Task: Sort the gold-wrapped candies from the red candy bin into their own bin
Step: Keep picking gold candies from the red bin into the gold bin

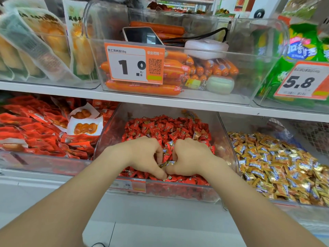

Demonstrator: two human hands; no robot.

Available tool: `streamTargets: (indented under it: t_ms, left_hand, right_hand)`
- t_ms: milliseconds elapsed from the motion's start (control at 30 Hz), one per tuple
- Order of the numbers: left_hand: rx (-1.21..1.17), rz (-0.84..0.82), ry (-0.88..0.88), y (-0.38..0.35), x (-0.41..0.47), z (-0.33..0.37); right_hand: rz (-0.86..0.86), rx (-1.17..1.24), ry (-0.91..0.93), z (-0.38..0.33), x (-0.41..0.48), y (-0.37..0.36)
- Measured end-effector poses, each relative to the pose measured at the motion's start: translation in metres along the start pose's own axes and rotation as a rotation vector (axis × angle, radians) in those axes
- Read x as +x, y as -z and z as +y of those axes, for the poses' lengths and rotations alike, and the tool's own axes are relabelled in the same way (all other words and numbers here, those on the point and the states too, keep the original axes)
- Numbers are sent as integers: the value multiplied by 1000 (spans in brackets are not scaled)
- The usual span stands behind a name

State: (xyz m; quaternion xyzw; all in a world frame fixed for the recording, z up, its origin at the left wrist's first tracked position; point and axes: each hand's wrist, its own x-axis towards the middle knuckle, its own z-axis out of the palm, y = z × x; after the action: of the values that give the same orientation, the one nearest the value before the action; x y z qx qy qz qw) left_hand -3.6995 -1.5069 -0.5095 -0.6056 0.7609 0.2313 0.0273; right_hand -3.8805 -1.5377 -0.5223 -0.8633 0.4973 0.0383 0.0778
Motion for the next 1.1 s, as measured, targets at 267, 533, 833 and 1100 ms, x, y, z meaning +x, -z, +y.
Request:
streamTargets:
  t_ms: [267, 533, 833, 1100]
  left_hand:
    - [66, 16, -64, -12, 12, -10]
    - [-69, 188, -82, -5, -1, -4]
    - [-243, 234, -96, -6, -10, -15]
    - [-445, 251, -81, 3, -14, -2]
  right_hand:
    - [7, 258, 25, 10, -2, 9]
    - [145, 483, -53, 20, -18, 21]
    - [-56, 798, -115, 6, -17, 21]
    - [-195, 1266, -204, 6, -15, 21]
